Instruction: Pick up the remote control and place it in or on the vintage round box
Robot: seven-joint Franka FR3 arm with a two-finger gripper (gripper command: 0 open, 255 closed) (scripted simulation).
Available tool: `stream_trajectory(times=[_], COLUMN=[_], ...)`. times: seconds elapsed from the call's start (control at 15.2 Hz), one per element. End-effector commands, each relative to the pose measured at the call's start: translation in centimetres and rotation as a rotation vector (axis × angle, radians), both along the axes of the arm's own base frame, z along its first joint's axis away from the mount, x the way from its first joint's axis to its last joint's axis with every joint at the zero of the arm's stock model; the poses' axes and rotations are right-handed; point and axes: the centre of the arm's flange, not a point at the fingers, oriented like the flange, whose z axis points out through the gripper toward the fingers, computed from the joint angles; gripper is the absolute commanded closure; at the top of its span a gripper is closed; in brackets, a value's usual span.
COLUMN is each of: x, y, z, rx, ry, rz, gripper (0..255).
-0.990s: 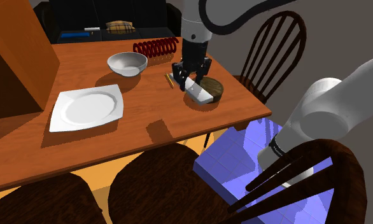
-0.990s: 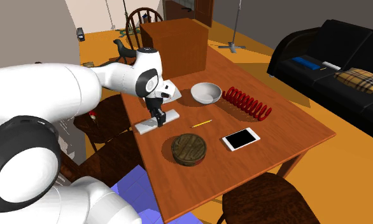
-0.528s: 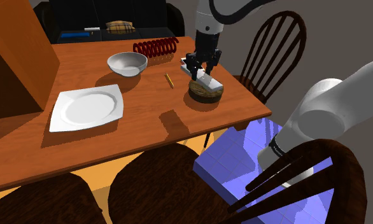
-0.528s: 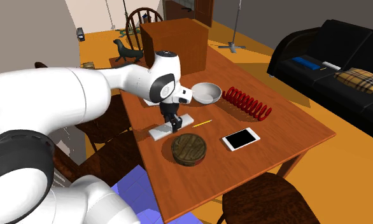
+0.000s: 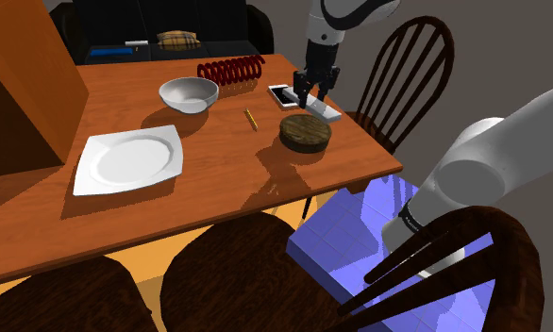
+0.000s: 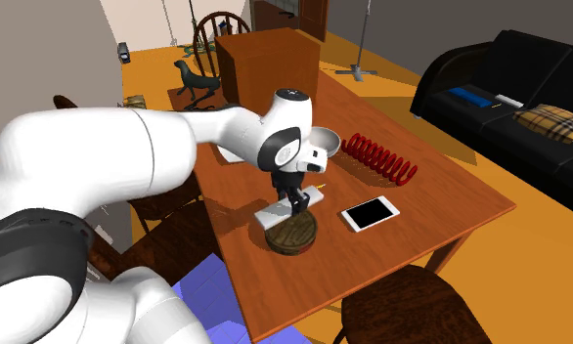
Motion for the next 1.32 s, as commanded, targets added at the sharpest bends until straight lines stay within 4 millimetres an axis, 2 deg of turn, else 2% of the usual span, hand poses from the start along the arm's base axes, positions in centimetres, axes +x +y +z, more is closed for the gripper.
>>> stream_trajectory(times=[0.0,0.66,1.19,1.25], x=[0.0,0.0,0.0,0.0], y=[-0.2,-0.2,-0.2,-0.2], z=[-1.0,-6.5,-6.5,-6.5], rx=[0.000,0.000,0.000,0.000], ry=[-0.001,-0.001,-0.001,-0.001], rz=[0.001,0.001,0.001,0.001], gripper=[255,255,255,0])
